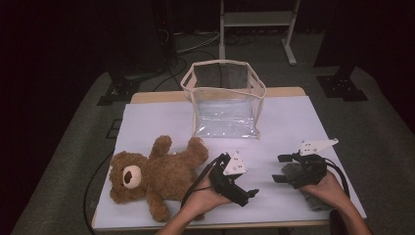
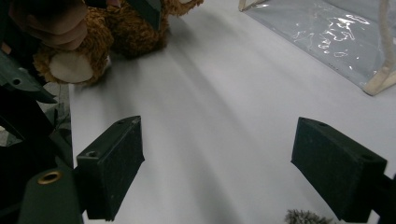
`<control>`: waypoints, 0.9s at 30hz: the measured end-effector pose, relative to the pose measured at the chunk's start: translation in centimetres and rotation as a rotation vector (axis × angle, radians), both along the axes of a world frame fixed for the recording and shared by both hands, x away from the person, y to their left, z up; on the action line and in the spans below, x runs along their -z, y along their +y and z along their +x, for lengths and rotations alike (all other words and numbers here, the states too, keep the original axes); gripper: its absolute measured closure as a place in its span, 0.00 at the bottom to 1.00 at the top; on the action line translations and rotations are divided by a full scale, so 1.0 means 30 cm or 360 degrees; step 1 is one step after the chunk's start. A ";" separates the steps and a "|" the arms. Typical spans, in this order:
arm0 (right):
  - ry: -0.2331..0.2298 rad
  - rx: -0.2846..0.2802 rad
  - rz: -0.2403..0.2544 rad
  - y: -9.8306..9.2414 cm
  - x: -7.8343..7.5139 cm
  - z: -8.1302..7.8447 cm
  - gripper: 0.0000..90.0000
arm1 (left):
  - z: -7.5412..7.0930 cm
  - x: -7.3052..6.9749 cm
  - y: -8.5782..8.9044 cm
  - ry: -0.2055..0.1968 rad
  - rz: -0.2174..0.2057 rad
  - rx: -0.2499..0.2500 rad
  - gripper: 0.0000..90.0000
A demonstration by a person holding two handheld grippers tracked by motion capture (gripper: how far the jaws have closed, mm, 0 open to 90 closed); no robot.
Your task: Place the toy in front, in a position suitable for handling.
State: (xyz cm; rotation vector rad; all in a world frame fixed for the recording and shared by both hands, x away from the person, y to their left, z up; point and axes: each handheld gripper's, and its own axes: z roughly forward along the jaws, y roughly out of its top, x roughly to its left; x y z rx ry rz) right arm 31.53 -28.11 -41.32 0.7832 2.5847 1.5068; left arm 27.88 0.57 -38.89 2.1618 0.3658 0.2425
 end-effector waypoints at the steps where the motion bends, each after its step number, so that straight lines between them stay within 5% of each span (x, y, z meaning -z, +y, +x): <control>1: 0.0002 -0.0001 0.0003 -0.001 0.001 0.001 0.17 | 0.001 -0.002 0.001 -0.0001 0.0001 0.0008 0.02; 17: 0.0026 -0.0004 0.0019 0.002 0.006 0.003 0.17 | -0.005 -0.088 0.051 -0.0036 -0.0032 0.0103 0.03; 27: 0.0022 -0.0015 0.0009 0.010 0.000 -0.001 0.17 | -0.001 -0.123 0.131 -0.0040 0.0016 0.0169 0.03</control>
